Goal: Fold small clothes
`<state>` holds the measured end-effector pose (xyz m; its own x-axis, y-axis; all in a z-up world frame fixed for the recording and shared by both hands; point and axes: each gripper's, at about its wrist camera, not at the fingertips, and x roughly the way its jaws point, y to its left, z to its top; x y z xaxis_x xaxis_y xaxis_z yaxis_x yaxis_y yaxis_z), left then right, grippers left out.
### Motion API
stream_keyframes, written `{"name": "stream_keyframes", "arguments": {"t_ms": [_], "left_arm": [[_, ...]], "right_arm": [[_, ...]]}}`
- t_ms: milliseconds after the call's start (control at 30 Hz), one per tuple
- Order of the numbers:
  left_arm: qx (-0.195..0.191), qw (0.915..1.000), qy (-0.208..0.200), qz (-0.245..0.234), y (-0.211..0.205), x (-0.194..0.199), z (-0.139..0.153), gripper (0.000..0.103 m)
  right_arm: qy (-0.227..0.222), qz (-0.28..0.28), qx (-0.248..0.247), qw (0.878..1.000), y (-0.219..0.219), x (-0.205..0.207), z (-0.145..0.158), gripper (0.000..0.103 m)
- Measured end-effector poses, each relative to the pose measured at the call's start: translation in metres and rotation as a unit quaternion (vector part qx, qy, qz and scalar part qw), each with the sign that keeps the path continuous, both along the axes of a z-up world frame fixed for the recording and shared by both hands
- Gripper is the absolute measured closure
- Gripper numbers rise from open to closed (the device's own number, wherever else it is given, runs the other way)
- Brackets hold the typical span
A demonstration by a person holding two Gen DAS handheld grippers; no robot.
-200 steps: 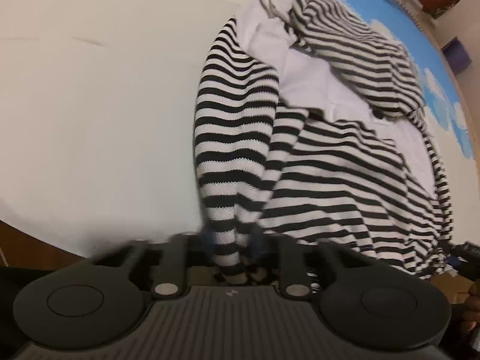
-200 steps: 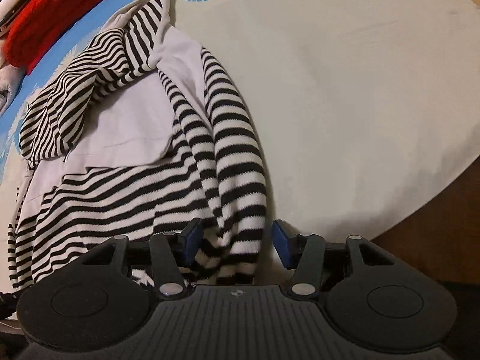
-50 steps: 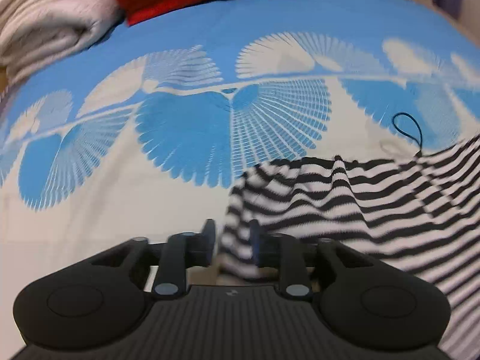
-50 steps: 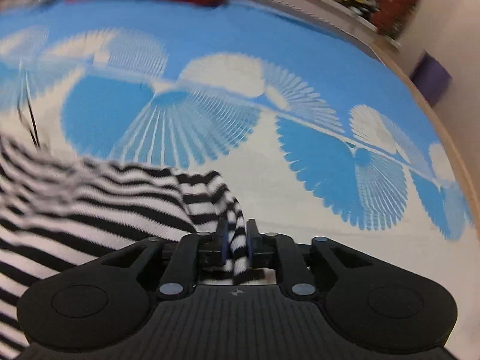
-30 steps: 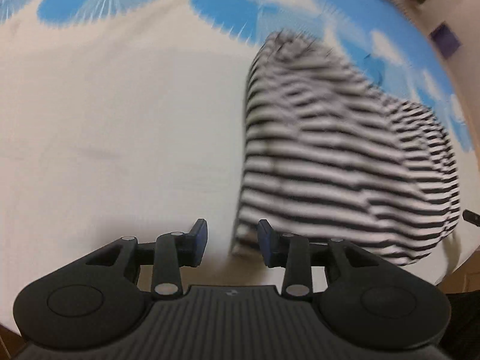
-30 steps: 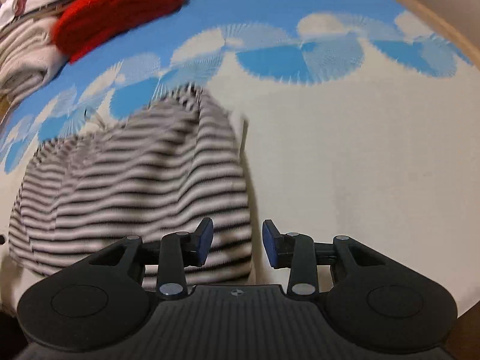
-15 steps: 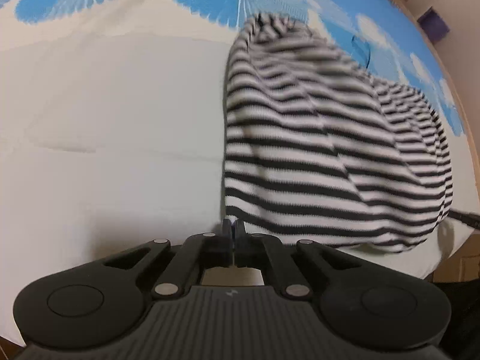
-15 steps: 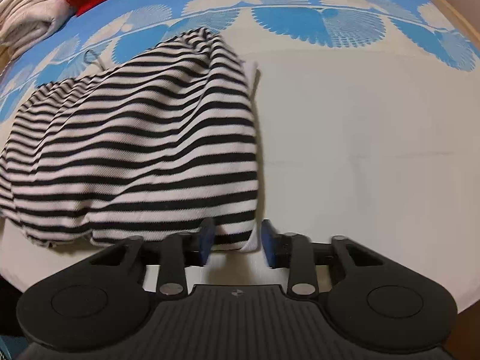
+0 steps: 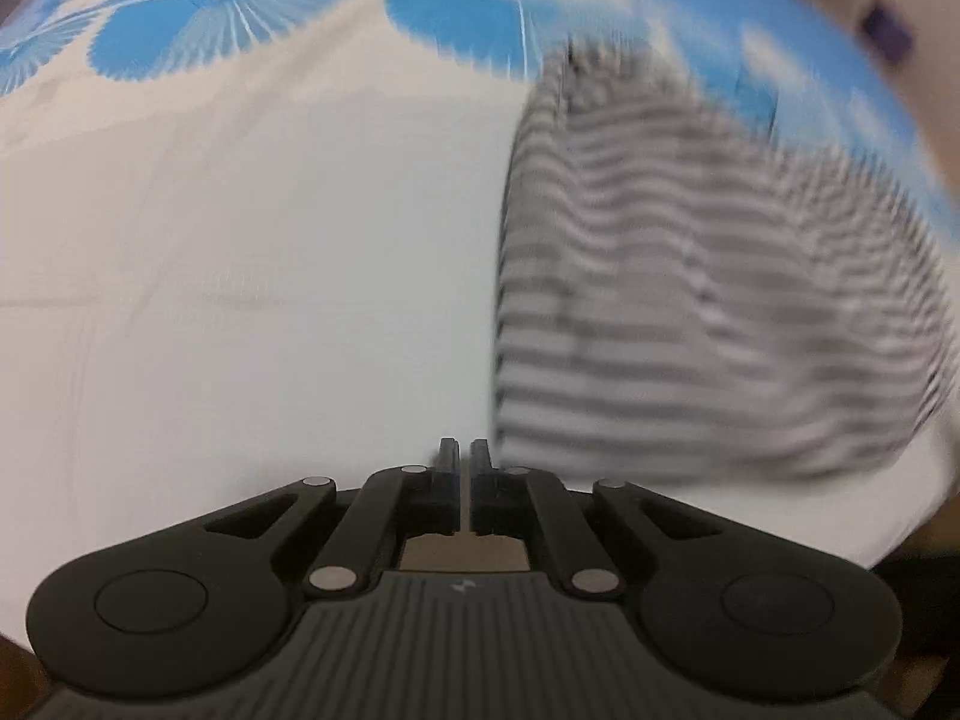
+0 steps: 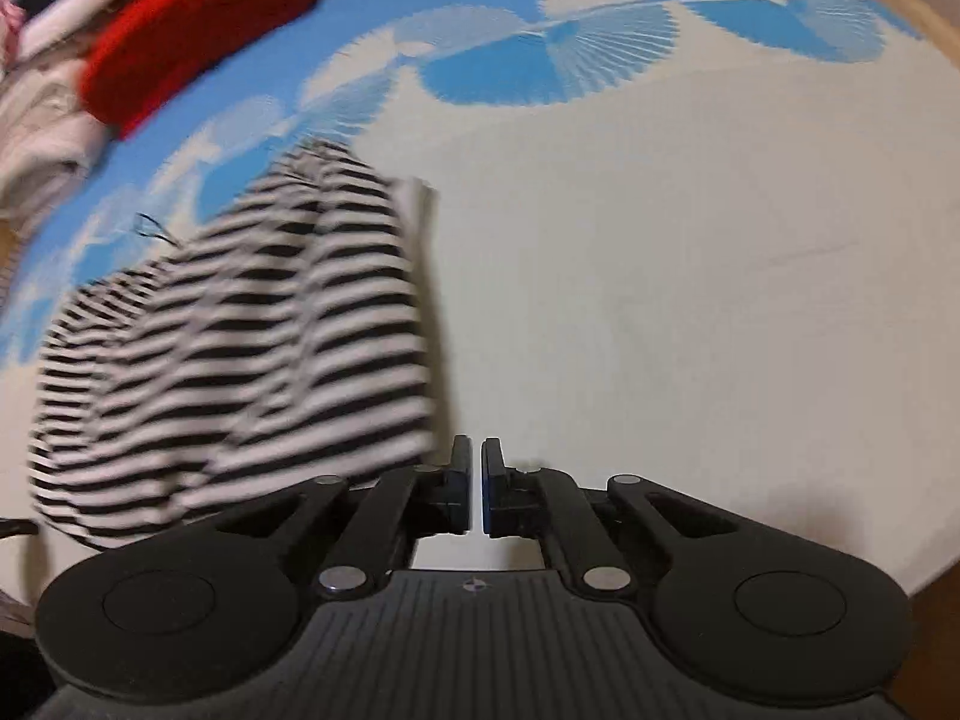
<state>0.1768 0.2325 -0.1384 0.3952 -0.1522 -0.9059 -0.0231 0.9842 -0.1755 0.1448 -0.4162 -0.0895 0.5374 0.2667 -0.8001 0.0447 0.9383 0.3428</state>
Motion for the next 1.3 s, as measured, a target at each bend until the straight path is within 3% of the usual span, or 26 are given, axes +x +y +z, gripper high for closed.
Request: {"name": "stream_keyframes", "arguments": {"t_ms": [67, 167, 233, 267, 367, 433, 500, 600, 633, 700, 733, 800, 867, 933, 1033, 1133, 1233, 1300], "left_arm": [[-0.032, 0.9992, -0.023, 0.006, -0.002, 0.002, 0.009, 0.086], [-0.058, 0.9973, -0.040, -0.020, -0.022, 0.006, 0.016, 0.067], [-0.062, 0.9953, -0.052, -0.052, -0.042, 0.009, 0.020, 0.064], [-0.063, 0.9939, -0.059, -0.068, -0.053, 0.010, 0.022, 0.062], [-0.061, 0.9892, -0.078, -0.108, -0.084, 0.013, 0.020, 0.053], [-0.049, 0.9856, -0.084, -0.138, -0.101, 0.016, 0.015, 0.052], [-0.022, 0.9856, -0.069, -0.153, -0.110, 0.018, 0.008, 0.043], [0.070, 0.9882, 0.008, -0.136, -0.108, 0.029, -0.025, 0.041], [0.076, 0.9890, 0.028, -0.124, -0.102, 0.032, -0.032, 0.036], [0.050, 0.9932, 0.028, -0.101, -0.093, 0.037, -0.029, 0.036], [0.055, 0.9943, 0.018, -0.089, -0.090, 0.038, -0.025, 0.036], [0.061, 0.9953, 0.000, -0.075, -0.087, 0.038, -0.017, 0.037], [0.035, 0.9960, -0.027, -0.078, -0.088, 0.038, -0.007, 0.038], [0.002, 0.9939, -0.058, -0.094, -0.096, 0.038, 0.005, 0.038], [-0.035, 0.9872, -0.083, -0.132, -0.118, 0.039, 0.014, 0.038], [-0.033, 0.9835, -0.073, -0.162, -0.143, 0.051, 0.005, 0.038], [0.041, 0.9897, -0.034, -0.133, -0.152, 0.068, -0.018, 0.038], [0.059, 0.9941, -0.010, -0.091, -0.145, 0.080, -0.027, 0.037]], "right_arm": [[0.003, 0.013, -0.005, 1.000, 0.009, 0.004, -0.002, 0.056], [0.029, 0.035, -0.023, 0.999, 0.026, 0.017, -0.010, 0.057], [0.045, 0.050, -0.036, 0.997, 0.036, 0.023, -0.018, 0.057], [0.050, 0.058, -0.042, 0.996, 0.040, 0.024, -0.020, 0.059], [0.046, 0.084, -0.045, 0.994, 0.045, 0.023, -0.020, 0.102], [0.021, 0.075, -0.027, 0.997, 0.036, 0.018, -0.010, 0.103], [0.006, 0.036, -0.021, 0.999, 0.015, 0.013, -0.001, 0.103], [0.055, 0.028, -0.063, 0.996, 0.008, 0.011, -0.017, 0.103], [0.057, 0.048, -0.085, 0.994, 0.016, 0.011, -0.021, 0.103], [0.048, 0.064, -0.116, 0.990, 0.027, 0.013, -0.021, 0.103], [0.049, 0.059, -0.120, 0.990, 0.028, 0.015, -0.020, 0.103], [0.038, 0.033, -0.154, 0.987, 0.029, 0.016, -0.013, 0.103], [0.002, -0.006, -0.177, 0.984, 0.030, 0.014, 0.000, 0.099], [-0.054, -0.029, -0.145, 0.988, 0.029, 0.011, 0.017, 0.099], [-0.106, 0.006, -0.072, 0.992, 0.042, 0.013, 0.030, 0.098], [-0.076, 0.066, -0.028, 0.995, 0.069, 0.028, 0.019, 0.088], [-0.001, 0.088, -0.095, 0.992, 0.093, 0.047, -0.009, 0.084], [0.042, 0.082, -0.143, 0.985, 0.096, 0.056, -0.026, 0.083]]}}
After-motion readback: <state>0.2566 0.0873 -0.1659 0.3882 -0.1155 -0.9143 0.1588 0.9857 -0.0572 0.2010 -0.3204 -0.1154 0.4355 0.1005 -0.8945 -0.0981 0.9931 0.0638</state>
